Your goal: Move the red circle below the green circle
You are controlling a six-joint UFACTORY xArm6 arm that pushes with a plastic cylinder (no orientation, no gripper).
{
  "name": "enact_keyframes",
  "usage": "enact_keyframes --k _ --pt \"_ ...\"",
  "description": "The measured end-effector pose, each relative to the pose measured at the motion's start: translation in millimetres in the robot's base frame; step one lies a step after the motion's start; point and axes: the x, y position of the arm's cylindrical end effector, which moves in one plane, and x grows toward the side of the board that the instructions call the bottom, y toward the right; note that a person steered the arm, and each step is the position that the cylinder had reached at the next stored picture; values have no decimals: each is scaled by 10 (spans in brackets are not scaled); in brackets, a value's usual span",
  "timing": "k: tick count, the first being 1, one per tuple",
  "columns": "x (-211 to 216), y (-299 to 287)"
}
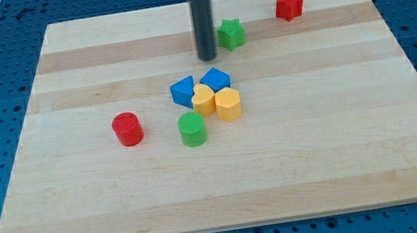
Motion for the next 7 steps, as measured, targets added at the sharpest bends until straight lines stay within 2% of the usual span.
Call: enact_keyframes --k 1,3,4,5,7 --pt "3 -279" --pt "3 -392" --pt "337 -839" --pt "488 -1036" --pt "607 -1069"
